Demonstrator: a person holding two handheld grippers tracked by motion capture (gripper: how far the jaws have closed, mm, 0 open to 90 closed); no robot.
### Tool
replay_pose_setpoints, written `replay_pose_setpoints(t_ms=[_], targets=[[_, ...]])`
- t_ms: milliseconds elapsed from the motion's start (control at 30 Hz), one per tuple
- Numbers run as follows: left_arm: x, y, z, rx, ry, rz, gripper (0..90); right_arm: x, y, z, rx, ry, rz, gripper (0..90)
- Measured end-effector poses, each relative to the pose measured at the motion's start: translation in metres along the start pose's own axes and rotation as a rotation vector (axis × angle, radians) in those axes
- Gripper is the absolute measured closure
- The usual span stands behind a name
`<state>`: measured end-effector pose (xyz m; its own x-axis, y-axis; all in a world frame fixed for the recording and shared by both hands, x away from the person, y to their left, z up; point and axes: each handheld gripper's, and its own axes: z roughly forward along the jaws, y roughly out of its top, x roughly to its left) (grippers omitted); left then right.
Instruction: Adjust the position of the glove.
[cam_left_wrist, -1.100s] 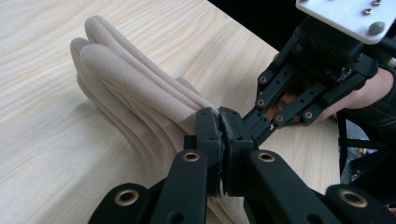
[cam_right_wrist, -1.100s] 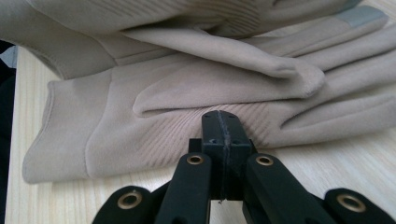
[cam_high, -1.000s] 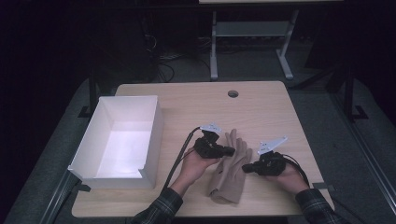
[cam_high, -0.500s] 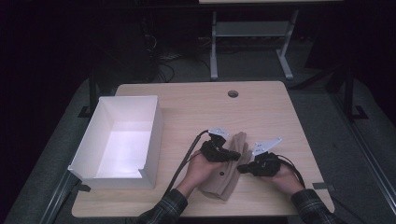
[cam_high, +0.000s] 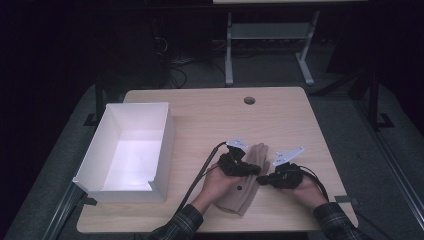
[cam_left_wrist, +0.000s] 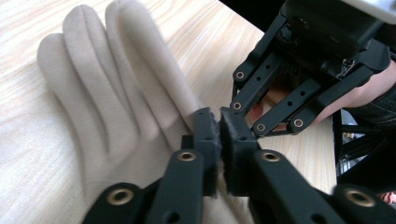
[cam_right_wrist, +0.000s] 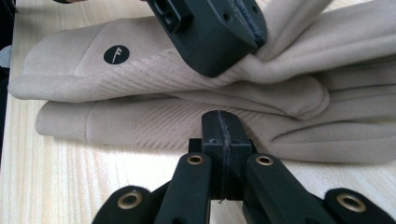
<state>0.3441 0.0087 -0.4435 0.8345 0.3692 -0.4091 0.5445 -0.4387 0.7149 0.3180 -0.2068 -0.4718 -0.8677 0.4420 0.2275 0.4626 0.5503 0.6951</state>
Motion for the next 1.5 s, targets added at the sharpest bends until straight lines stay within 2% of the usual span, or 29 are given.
replay_pose_setpoints(t_ms=[100,133,300,433,567,600,667,767,900,1000,1267,1333,1400,1433,1500], targets=[[-0.001,0.0,0.001,-0.008,-0.009,-0.004,75.5,-0.001,-0.001,-0.007,0.002,-0.023,-0.003,88.3],[-0.002,0.0,0.0,-0.005,-0.013,0.002,75.7,-0.002,-0.002,-0.01,-0.002,-0.029,0.001,88.1],[-0.005,-0.002,0.0,0.02,0.0,0.036,88.3,-0.015,-0.014,-0.035,-0.05,-0.093,0.053,83.3],[-0.009,-0.008,0.005,0.045,0.0,0.043,89.4,-0.027,-0.024,-0.048,-0.087,-0.17,0.097,68.8],[-0.012,-0.016,0.014,0.081,-0.004,0.044,89.5,-0.031,-0.026,-0.047,-0.087,-0.244,0.131,49.1],[-0.012,-0.017,0.016,0.103,0.004,0.056,89.4,-0.032,-0.026,-0.045,-0.083,-0.258,0.136,46.4],[-0.013,-0.021,0.02,0.119,0.015,0.056,89.4,-0.034,-0.027,-0.042,-0.081,-0.293,0.141,39.1],[-0.014,-0.022,0.021,0.133,0.028,0.07,89.6,-0.036,-0.027,-0.04,-0.07,-0.333,0.155,33.4],[-0.016,-0.023,0.018,0.151,0.055,0.096,89.6,-0.039,-0.028,-0.037,-0.064,-0.377,0.167,30.9],[-0.015,-0.025,0.012,0.162,0.072,0.107,89.6,-0.04,-0.029,-0.036,-0.059,-0.403,0.172,29.3],[-0.014,-0.031,-0.007,0.2,0.126,0.135,89.6,-0.04,-0.03,-0.034,-0.061,-0.435,0.163,24.5],[-0.014,-0.033,-0.012,0.213,0.14,0.146,89.6,-0.04,-0.03,-0.033,-0.061,-0.437,0.166,22.7],[-0.014,-0.035,-0.016,0.214,0.148,0.141,89.6,-0.041,-0.031,-0.033,-0.069,-0.436,0.166,21.0],[-0.013,-0.036,-0.018,0.227,0.152,0.155,89.6,-0.041,-0.031,-0.032,-0.072,-0.437,0.168,19.7],[-0.014,-0.037,-0.021,0.22,0.158,0.147,89.5,-0.042,-0.032,-0.031,-0.081,-0.439,0.171,18.2]])
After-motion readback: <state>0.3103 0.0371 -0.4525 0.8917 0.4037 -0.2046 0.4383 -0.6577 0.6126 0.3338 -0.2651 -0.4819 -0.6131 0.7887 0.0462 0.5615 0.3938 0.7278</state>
